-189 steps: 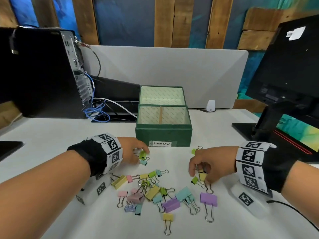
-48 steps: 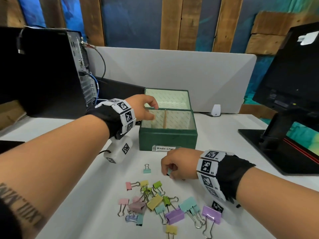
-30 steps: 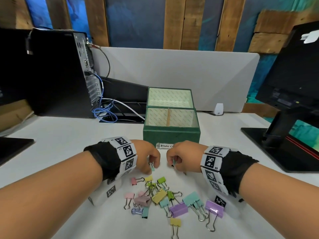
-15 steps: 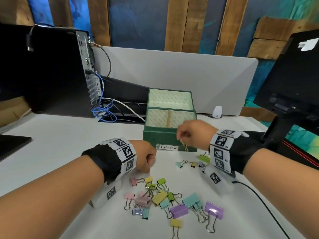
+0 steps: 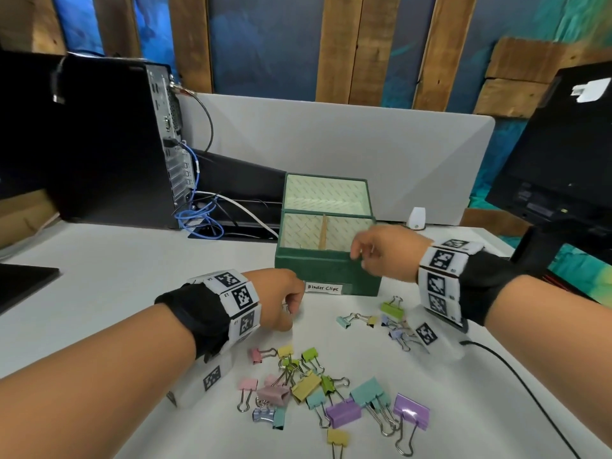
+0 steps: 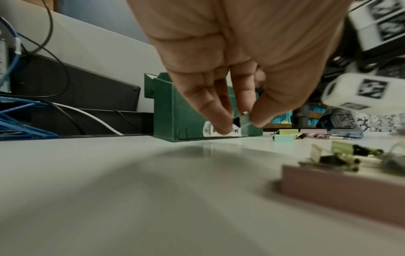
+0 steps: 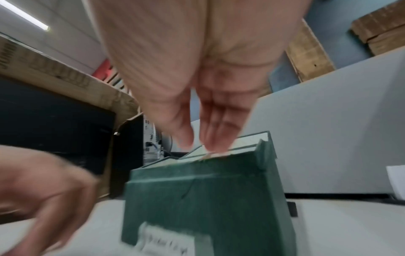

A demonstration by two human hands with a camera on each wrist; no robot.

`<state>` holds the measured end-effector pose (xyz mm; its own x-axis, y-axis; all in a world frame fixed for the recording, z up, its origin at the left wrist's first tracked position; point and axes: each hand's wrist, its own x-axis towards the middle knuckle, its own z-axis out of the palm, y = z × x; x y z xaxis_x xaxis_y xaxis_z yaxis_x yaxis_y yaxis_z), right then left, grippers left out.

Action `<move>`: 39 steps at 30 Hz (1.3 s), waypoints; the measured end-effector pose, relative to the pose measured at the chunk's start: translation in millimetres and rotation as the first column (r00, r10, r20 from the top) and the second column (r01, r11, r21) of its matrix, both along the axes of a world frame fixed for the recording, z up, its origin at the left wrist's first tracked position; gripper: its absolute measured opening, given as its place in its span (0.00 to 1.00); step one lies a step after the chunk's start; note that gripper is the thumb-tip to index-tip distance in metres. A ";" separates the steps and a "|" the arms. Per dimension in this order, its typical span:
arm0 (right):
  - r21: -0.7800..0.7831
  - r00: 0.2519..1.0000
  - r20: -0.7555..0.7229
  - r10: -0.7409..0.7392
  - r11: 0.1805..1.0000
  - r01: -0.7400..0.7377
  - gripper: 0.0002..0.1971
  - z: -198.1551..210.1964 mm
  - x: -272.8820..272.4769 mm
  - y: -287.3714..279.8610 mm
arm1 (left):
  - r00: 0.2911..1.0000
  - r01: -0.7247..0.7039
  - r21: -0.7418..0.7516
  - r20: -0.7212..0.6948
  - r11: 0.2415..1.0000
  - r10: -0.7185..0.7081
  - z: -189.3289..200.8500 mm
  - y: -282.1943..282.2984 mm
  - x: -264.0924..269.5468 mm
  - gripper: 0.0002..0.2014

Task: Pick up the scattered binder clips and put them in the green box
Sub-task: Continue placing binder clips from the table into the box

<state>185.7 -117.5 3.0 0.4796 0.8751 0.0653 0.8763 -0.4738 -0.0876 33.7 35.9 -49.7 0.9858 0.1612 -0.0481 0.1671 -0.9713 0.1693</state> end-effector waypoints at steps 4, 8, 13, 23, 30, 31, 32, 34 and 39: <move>-0.373 0.992 -0.129 -0.010 0.927 -0.039 0.23 -17.3 -12.7 -34.5 | 0.999 0.041 0.038 -0.032 0.998 -0.040 7.8 -2.2 7.5 0.08; -0.456 0.986 -0.162 -0.050 0.890 -0.030 0.31 -34.8 -9.9 -44.6 | 0.996 0.045 0.025 0.079 0.999 -0.047 32.8 -10.4 28.8 0.05; -0.395 0.990 -0.140 -0.018 0.918 -0.039 0.27 -42.0 -9.1 -41.8 | 0.945 -0.015 -0.033 0.325 0.999 0.025 67.2 -15.4 65.5 0.05; -0.283 0.984 -0.175 0.025 0.956 -0.075 0.17 -49.1 -6.2 -37.8 | 0.928 -0.106 -0.170 0.337 0.980 0.159 60.8 -11.1 105.0 0.16; -0.223 0.991 -0.133 0.003 0.974 -0.033 0.21 -52.0 -6.6 -39.9 | 0.941 0.025 -0.127 0.337 0.992 0.019 54.5 -31.1 73.3 0.08; -0.218 0.990 -0.139 0.006 0.975 -0.037 0.25 -52.2 -7.1 -40.4 | 0.966 0.045 -0.117 0.260 0.992 -0.013 52.7 -35.5 67.9 0.07; -0.229 0.989 -0.145 0.017 0.972 -0.050 0.28 -52.4 -8.1 -40.4 | 0.987 0.061 -0.095 0.151 0.994 -0.046 49.1 -39.8 63.3 0.08; -0.300 0.991 -0.124 0.045 0.950 -0.081 0.31 -51.2 -9.3 -40.1 | 0.992 0.097 -0.004 -0.082 0.995 -0.097 39.3 -47.8 58.6 0.14; -0.340 0.989 -0.118 0.090 0.932 -0.125 0.23 -47.5 -11.2 -38.4 | 0.952 0.119 0.099 -0.294 0.988 -0.085 21.2 -58.4 61.2 0.24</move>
<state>174.5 -155.9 -44.5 0.3700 0.8816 -0.2930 0.9188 -0.3938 -0.0246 94.9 -22.5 -28.5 0.9441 0.0812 -0.3194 0.0909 -0.9957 0.0155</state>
